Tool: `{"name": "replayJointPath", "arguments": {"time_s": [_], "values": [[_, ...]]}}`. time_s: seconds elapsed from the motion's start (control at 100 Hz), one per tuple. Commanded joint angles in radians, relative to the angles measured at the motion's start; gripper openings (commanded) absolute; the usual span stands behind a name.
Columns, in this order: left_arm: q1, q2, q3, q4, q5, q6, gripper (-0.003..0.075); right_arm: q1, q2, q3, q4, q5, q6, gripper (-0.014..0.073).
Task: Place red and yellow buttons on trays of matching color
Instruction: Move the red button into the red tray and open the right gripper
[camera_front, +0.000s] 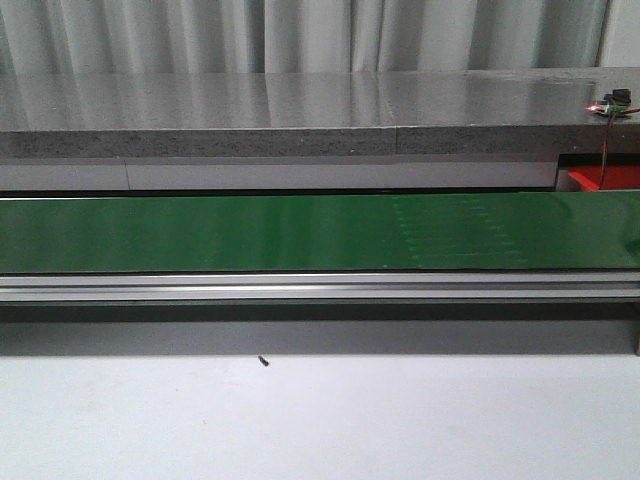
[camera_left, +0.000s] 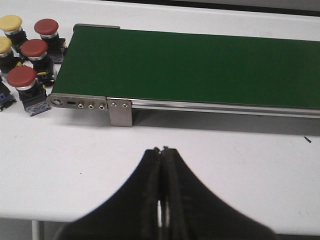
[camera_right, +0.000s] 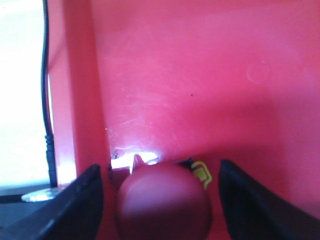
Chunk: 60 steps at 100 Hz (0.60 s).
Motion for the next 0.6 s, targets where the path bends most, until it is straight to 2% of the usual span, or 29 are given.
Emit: {"name": "replayJointPath", "arguments": {"time_s": [0.0,0.28,0.35,0.47,0.49,0.54,0.59], "values": [[-0.009,0.011,-0.022,-0.013,-0.063,0.0,-0.002,-0.004,-0.066,-0.033,0.013,-0.037,0.0,0.0514],[-0.009,0.011,-0.022,-0.013,-0.063,0.0,-0.002,0.003,-0.168,-0.01,0.012,-0.039,-0.026,0.0329],[-0.009,0.011,-0.022,-0.013,-0.063,0.0,-0.002,0.011,-0.207,0.016,0.011,-0.046,-0.037,0.0233],[-0.009,0.011,-0.022,-0.013,-0.063,0.0,-0.002,0.035,-0.278,0.082,0.01,-0.072,-0.061,0.0006],[-0.009,0.011,-0.022,-0.013,-0.063,0.0,-0.002,0.041,-0.294,0.098,0.01,-0.079,-0.063,-0.0057],[-0.009,0.011,-0.022,-0.013,-0.063,0.0,-0.002,0.053,-0.32,0.122,0.01,-0.089,-0.063,-0.0125],[-0.009,0.011,-0.022,-0.013,-0.063,0.0,-0.002,0.068,-0.352,0.148,0.011,-0.096,-0.063,-0.0113]]}}
